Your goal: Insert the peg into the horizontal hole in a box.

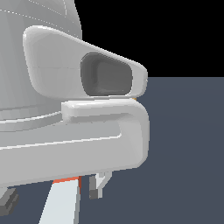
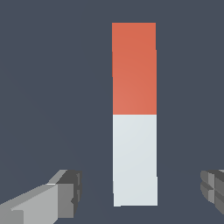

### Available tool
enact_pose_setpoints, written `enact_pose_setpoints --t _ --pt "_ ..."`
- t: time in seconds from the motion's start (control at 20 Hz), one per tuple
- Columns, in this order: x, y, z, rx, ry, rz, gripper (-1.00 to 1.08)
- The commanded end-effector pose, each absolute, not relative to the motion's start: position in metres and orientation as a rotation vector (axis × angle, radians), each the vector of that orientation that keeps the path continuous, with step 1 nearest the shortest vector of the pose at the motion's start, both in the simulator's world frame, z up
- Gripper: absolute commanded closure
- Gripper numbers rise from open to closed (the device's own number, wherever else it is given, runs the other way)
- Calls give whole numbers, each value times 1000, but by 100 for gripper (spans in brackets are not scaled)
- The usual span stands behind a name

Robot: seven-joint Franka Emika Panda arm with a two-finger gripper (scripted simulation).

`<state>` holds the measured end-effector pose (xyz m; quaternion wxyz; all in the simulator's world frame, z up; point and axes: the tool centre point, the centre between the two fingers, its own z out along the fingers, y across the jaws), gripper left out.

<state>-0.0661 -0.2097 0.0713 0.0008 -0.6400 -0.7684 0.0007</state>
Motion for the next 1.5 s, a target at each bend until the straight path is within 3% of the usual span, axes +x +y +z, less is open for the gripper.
enact_pose_setpoints --t 0.0,1.05,1.1,1.45 --pt "-65 -214 70 -2003 -2420 1 -92" --pt "-65 -215 19 -2002 -2421 0 -92" --pt "-65 -215 19 -2002 -2421 0 108" --pt "-65 -215 19 -2002 -2421 0 108"
